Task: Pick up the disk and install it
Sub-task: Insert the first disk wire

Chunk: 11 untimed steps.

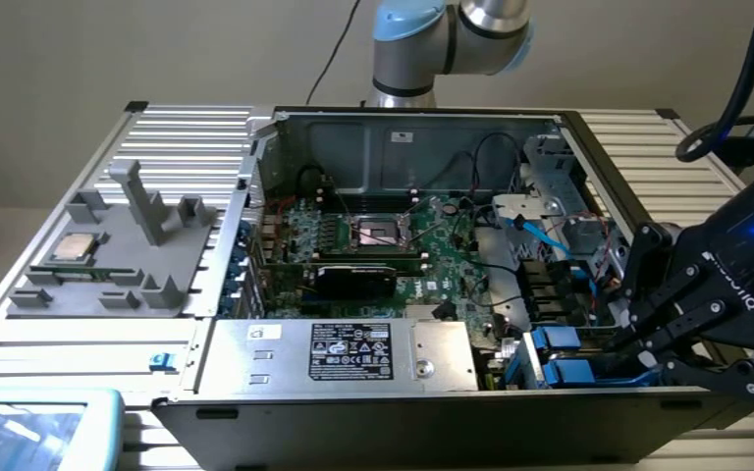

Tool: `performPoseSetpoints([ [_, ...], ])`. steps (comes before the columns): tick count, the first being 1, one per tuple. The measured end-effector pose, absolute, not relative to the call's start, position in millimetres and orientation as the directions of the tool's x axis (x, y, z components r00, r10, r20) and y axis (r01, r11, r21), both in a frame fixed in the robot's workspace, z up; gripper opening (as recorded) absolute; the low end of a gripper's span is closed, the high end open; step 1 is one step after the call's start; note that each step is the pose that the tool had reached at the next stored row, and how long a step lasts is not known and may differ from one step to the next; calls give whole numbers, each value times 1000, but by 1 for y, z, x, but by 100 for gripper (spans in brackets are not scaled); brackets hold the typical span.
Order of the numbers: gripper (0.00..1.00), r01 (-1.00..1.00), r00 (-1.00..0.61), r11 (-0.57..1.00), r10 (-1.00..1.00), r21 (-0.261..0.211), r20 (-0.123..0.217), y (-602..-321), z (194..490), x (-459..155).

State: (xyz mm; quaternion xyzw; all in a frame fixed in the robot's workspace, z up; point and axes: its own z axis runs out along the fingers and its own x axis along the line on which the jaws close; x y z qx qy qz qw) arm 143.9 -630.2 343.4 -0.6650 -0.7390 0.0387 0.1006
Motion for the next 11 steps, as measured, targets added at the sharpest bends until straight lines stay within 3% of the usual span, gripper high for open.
performPoseSetpoints([
  [11, 16, 975, -81, 100, 992, -201, 98, -629, 343, 145],
])
